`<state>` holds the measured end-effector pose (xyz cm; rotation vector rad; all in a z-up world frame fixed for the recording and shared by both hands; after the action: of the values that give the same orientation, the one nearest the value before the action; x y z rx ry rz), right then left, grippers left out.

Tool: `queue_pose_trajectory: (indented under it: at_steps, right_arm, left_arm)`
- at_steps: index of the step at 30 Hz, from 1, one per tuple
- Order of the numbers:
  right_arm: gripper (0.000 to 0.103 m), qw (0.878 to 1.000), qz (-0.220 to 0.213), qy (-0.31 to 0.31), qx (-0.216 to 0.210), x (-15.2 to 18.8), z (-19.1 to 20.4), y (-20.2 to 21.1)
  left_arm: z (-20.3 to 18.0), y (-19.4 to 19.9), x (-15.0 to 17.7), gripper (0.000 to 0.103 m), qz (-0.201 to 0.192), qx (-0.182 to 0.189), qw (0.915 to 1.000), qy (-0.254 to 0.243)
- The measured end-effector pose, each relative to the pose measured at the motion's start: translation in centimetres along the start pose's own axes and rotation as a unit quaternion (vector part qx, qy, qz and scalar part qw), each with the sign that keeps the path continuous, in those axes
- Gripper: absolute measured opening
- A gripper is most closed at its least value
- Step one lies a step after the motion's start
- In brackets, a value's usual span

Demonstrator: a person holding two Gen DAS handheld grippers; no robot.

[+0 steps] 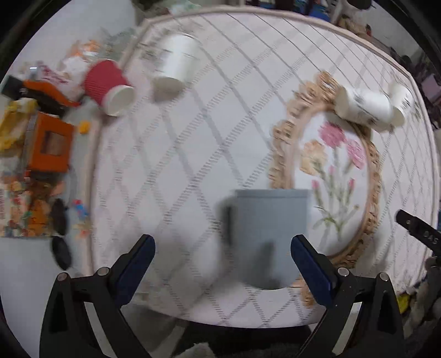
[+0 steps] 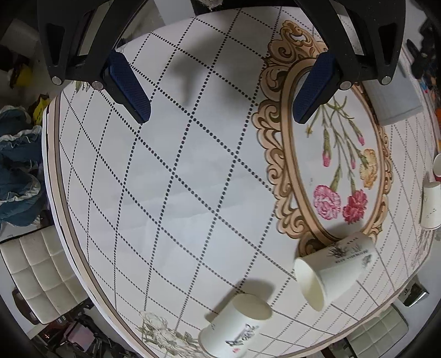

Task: Flip cup upright
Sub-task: 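Grasp the grey mug with the right gripper while the left gripper releases it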

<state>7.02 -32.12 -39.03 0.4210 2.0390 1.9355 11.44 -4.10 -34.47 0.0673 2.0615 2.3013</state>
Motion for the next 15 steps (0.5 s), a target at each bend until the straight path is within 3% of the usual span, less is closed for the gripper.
queue_pose_trajectory:
  at_steps: [6, 15]
  right_arm:
    - [0.103, 1.000, -0.009, 0.027, 0.006, 0.6, 3.2, 1.8]
    - [0.103, 0.997, -0.020, 0.078, 0.004, 4.1, 11.9, 3.8]
  left_arm:
    - [6.4, -0.4, 0.3, 0.101, -0.027, -0.049, 0.9984, 0.007]
    - [12.7, -2.7, 1.1, 0.101, -0.020, -0.059, 0.9979, 0.018]
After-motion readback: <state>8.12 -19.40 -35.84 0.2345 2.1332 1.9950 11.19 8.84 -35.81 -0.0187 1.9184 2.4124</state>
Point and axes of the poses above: each gripper's, at about its wrist camera, not at the fingertips, and y roughly against the way its jaws point, z to its left, x to its underside, the point moved 8 cm from there along -y, roughly the way its jaws point, and after that the axes turned 3 degrees about z, right-handed, at the moved point
